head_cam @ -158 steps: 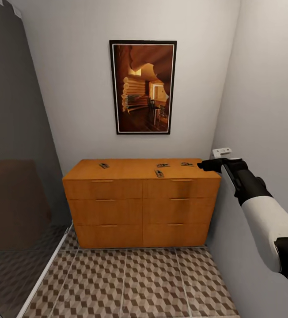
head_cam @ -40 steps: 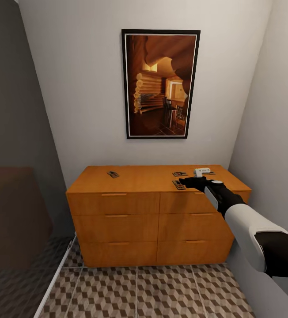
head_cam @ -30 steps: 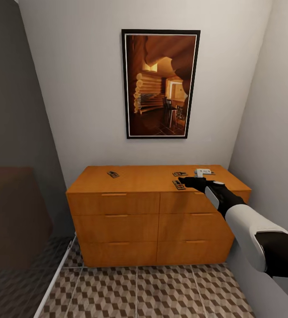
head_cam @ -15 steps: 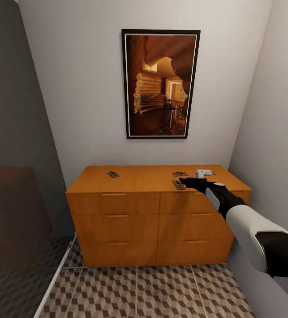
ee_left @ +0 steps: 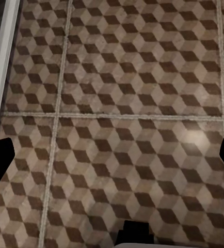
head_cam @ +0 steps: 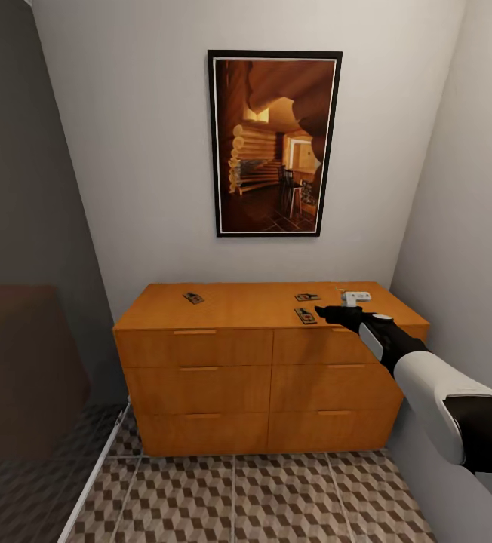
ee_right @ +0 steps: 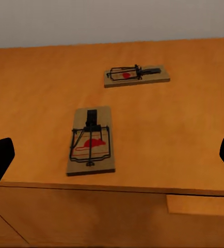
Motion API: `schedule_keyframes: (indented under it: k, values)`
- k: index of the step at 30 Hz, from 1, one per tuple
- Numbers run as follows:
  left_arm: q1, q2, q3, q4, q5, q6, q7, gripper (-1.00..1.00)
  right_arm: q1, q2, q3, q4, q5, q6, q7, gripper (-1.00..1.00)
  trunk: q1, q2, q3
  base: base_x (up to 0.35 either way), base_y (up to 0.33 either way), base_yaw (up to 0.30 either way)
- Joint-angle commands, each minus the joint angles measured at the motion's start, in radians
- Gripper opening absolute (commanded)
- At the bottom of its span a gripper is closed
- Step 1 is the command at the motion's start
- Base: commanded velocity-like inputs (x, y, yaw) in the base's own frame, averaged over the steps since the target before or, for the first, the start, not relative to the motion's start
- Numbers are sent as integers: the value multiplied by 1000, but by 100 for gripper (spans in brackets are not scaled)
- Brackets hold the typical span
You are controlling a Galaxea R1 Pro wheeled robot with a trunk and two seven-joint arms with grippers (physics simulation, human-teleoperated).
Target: Take the four mousetraps from the cabinet in the bathroom and place them on the bathroom floor. Make sure all four end up on the same floor surface, and ensure that at least two of them are either under or directly next to the same bathroom sink.
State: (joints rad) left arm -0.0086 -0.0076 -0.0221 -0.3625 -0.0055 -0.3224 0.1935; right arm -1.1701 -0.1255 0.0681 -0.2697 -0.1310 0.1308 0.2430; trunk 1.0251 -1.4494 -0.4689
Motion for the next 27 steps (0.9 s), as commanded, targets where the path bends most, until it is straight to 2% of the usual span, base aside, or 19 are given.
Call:
schedule_keyframes:
  k: [1, 10, 27]
  values:
    - [-1, 0, -2, 1, -1, -3, 6, 100, 0, -1, 7, -1, -3, 6, 0, 100, 0, -1, -1, 0, 0, 0]
    - [-1, 0, -2, 1, -1, -3, 6, 100, 0, -2, 7, 16, 14, 6, -1, 100, 0, -1, -1, 0, 0, 0]
    - [-1, 0, -1, 1, -1, -3, 6, 100, 0, -2, 7, 21, 16, 5, -1, 100, 0, -1, -1, 0, 0, 0]
